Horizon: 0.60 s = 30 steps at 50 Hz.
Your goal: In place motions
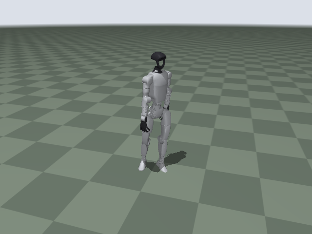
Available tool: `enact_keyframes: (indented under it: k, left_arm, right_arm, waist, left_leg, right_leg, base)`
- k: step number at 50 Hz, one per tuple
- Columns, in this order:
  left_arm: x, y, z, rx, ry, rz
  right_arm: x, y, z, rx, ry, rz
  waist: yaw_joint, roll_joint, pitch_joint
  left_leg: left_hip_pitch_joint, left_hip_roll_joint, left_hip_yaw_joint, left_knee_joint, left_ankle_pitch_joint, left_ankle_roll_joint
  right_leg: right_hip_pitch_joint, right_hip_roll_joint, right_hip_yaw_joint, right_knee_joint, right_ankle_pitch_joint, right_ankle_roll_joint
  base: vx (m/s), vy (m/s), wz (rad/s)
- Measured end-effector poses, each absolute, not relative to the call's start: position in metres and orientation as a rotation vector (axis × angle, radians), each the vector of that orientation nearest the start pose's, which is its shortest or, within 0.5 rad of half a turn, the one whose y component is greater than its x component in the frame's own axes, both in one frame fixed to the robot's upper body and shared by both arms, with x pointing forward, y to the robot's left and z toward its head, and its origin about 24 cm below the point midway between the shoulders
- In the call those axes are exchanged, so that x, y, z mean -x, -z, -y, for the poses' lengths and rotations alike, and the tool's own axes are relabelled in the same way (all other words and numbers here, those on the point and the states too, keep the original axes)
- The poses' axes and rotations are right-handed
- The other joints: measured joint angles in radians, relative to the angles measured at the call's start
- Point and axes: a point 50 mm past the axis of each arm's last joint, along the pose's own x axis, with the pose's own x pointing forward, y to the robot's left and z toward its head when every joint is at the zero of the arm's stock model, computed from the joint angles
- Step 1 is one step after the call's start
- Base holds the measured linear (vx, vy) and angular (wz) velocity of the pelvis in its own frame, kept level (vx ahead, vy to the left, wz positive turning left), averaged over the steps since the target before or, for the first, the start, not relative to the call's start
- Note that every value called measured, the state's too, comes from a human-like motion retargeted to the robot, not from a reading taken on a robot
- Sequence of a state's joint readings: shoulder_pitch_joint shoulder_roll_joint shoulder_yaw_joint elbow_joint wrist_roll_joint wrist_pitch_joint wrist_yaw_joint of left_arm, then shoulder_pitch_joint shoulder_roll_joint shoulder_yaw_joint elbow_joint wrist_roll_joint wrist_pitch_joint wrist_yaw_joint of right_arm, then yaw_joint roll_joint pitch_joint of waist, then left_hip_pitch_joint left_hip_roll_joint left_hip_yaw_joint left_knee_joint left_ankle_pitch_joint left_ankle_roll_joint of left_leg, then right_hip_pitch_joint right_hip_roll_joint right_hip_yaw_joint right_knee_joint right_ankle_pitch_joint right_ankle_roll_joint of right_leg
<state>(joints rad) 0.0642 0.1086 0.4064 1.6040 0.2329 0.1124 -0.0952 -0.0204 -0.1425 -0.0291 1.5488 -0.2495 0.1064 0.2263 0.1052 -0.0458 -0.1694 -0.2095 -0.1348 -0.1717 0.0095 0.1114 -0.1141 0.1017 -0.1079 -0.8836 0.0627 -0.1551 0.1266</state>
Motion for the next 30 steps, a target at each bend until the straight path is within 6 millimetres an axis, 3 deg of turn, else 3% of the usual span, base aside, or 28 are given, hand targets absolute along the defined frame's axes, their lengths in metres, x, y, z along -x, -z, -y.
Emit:
enact_keyframes:
  k: [5, 11, 13, 18, 20, 23, 25, 27, 30]
  left_arm:
    - [0.033, 0.178, -0.182, 0.192, -0.157, -1.729]
    - [0.016, 0.181, -0.172, 0.194, -0.101, -1.672]
    - [0.012, 0.182, -0.168, 0.194, -0.087, -1.656]
    - [0.014, 0.182, -0.159, 0.225, -0.082, -1.654]
    - [0.020, 0.182, -0.156, 0.257, -0.108, -1.672]
    - [0.028, 0.181, -0.153, 0.317, -0.188, -1.699]
    - [0.032, 0.180, -0.154, 0.335, -0.236, -1.712]
    - [0.034, 0.180, -0.157, 0.337, -0.267, -1.715]
    - [0.036, 0.180, -0.164, 0.321, -0.288, -1.708]
  right_arm:
    - [-0.028, 0.177, 0.200, 0.127, -0.221, -1.611]
    - [-0.038, 0.176, 0.205, 0.137, -0.216, -1.581]
    - [-0.039, 0.175, 0.206, 0.147, -0.218, -1.582]
    - [-0.039, 0.175, 0.206, 0.161, -0.223, -1.588]
    - [-0.035, 0.176, 0.204, 0.152, -0.223, -1.595]
    - [-0.028, 0.177, 0.199, 0.121, -0.224, -1.610]
    - [-0.020, 0.178, 0.197, 0.099, -0.212, -1.621]
    - [-0.010, 0.178, 0.196, 0.088, -0.202, -1.642]
    - [0.009, 0.178, 0.196, 0.077, -0.187, -1.699]
  waist:
    - [0.018, 0.034, 0.029]
    - [0.060, 0.069, 0.075]
    - [0.085, 0.069, 0.087]
    - [0.109, 0.055, 0.087]
    - [0.100, 0.041, 0.082]
    - [0.029, 0.030, 0.054]
    - [-0.066, 0.035, 0.024]
    - [-0.115, 0.035, 0.002]
    - [-0.098, 0.033, -0.014]
  left_leg:
    - [-0.011, 0.016, -0.032, 0.011, -0.003, -0.047]
    - [-0.035, 0.001, -0.082, 0.041, -0.035, -0.099]
    - [-0.045, -0.010, -0.075, 0.043, -0.067, -0.064]
    - [-0.084, 0.018, 0.241, 0.012, -0.199, 0.096]
    - [-0.061, 0.056, 0.497, -0.019, -0.277, 0.138]
    - [-0.021, 0.137, 0.914, -0.009, -0.341, 0.092]
    - [-0.002, 0.176, 1.084, 0.038, -0.340, 0.056]
    - [0.008, 0.196, 1.124, 0.085, -0.278, 0.099]
    - [-0.009, 0.200, 0.964, 0.146, -0.154, 0.151]
  right_leg:
    - [0.020, 0.010, -0.062, 0.054, -0.007, -0.004]
    - [0.050, 0.030, -0.166, 0.067, -0.006, -0.006]
    - [0.053, 0.024, -0.193, 0.068, -0.003, -0.006]
    - [0.029, -0.016, -0.268, 0.089, 0.002, 0.006]
    - [0.024, -0.030, -0.306, 0.082, 0.011, 0.010]
    - [0.024, -0.038, -0.398, 0.056, 0.036, 0.023]
    - [0.033, -0.026, -0.510, 0.033, 0.054, 0.040]
    - [0.039, -0.025, -0.569, 0.019, 0.074, 0.054]
    - [0.052, -0.029, -0.578, 0.024, 0.093, 0.066]
  base:
    - [0.01, 0.04, 1.08]
    - [-0.07, 0.08, 1.15]
    - [-0.10, 0.09, 0.89]
    - [-0.09, 0.02, 1.03]
    - [-0.04, -0.04, 1.29]
    - [0.06, -0.06, 2.10]
    - [0.18, -0.11, 3.04]
    - [0.22, -0.15, 2.08]
    - [0.34, -0.19, 0.45]
